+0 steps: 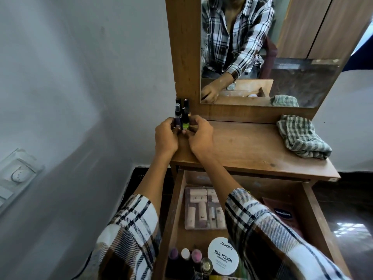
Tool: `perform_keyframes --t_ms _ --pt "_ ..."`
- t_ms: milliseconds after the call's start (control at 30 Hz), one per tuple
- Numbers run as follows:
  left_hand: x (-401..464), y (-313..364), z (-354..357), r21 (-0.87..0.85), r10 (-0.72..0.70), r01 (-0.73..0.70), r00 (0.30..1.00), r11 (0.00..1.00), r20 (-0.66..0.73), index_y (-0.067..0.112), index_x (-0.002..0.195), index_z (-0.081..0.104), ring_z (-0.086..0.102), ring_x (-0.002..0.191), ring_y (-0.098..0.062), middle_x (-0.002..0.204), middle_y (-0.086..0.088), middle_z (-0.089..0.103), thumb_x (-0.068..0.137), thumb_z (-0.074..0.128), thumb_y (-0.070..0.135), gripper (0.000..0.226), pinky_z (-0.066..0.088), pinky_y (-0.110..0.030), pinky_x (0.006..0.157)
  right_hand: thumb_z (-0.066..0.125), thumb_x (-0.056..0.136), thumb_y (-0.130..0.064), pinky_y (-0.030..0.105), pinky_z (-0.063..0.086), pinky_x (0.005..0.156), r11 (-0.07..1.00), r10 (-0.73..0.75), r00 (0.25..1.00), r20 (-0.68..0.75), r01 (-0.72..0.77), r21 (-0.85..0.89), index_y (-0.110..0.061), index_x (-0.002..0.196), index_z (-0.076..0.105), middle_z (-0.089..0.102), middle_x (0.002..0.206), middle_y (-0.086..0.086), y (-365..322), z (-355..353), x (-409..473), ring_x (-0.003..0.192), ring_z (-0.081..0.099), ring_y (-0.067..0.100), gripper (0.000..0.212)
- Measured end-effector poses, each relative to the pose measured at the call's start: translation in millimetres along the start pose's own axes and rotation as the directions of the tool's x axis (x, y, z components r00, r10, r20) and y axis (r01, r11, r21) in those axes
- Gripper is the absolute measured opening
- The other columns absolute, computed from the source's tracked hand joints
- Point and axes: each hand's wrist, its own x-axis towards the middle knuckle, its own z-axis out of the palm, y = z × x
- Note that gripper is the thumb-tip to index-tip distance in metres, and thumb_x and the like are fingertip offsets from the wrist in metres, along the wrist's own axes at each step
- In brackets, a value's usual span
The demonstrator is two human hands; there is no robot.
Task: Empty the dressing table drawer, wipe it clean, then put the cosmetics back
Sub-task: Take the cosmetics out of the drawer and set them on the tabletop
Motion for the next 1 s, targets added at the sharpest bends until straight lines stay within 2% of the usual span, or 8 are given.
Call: perform_keyframes --t_ms 200,467,600,700,1000 --pt "2.8 -0.1 2.4 0.041 -0.017 0.019 0.999 0.999 -0.047 0.006 0.096 0.069 0.065 0.087 -0.022 0.095 -0.011 0.07 0.092 0.054 0.009 0.016 0.048 -0.029 0.074 0.064 0.084 0.001 0.031 0.052 0.091 1.0 0.016 1.0 -0.011 -0.015 0.02 -0.011 0.119 0.058 0.06 0.115 0.006 0.1 1.1 -1.2 0.103 0.059 0.015 0.038" --pt "4.2 -0.9 5.0 0.088 -0.004 0.009 0.998 0.996 -0.057 0.006 0.097 0.069 0.064 0.086 -0.022 0.095 -0.012 0.07 0.092 0.053 0.007 0.017 0.045 -0.028 0.069 0.065 0.084 -0.003 0.036 0.054 0.088 1.0 0.022 0.999 -0.024 -0.021 0.016 -0.012 0.119 0.057 0.061 0.112 0.006 -1.3 1.7 -2.3 0.101 0.061 0.016 0.036" --pt "4.6 -0.5 4.5 0.115 -0.001 0.008 0.998 0.993 -0.064 0.006 0.094 0.069 0.061 0.08 -0.019 0.092 -0.011 0.07 0.092 0.052 0.006 0.017 0.041 -0.025 0.064 0.066 0.084 -0.007 0.036 0.054 0.088 1.0 0.021 0.999 -0.024 -0.021 0.023 -0.013 0.118 0.058 0.062 0.111 0.006 -2.3 1.9 -2.7 0.1 0.061 0.016 0.035" --pt "3.7 0.3 4.2 0.111 -0.004 0.01 0.998 0.994 -0.059 0.006 0.093 0.068 0.058 0.077 -0.017 0.092 -0.011 0.069 0.092 0.05 0.006 0.018 0.047 -0.03 0.064 0.066 0.085 -0.008 0.036 0.054 0.086 0.999 0.026 0.999 -0.029 -0.025 0.027 -0.015 0.116 0.058 0.064 0.109 0.005 -2.3 1.7 -3.5 0.098 0.061 0.015 0.033" --pt "2.8 0.7 3.9 0.141 0.003 0.005 0.998 0.99 -0.056 0.006 0.098 0.068 0.062 0.085 -0.022 0.095 -0.011 0.069 0.094 0.047 0.007 0.021 0.047 -0.031 0.067 0.059 0.087 0.001 0.027 0.052 0.084 0.994 0.038 0.999 -0.016 -0.036 0.108 -0.015 0.116 0.059 0.067 0.104 0.002 -0.6 2.2 -3.6 0.094 0.062 0.01 0.034"
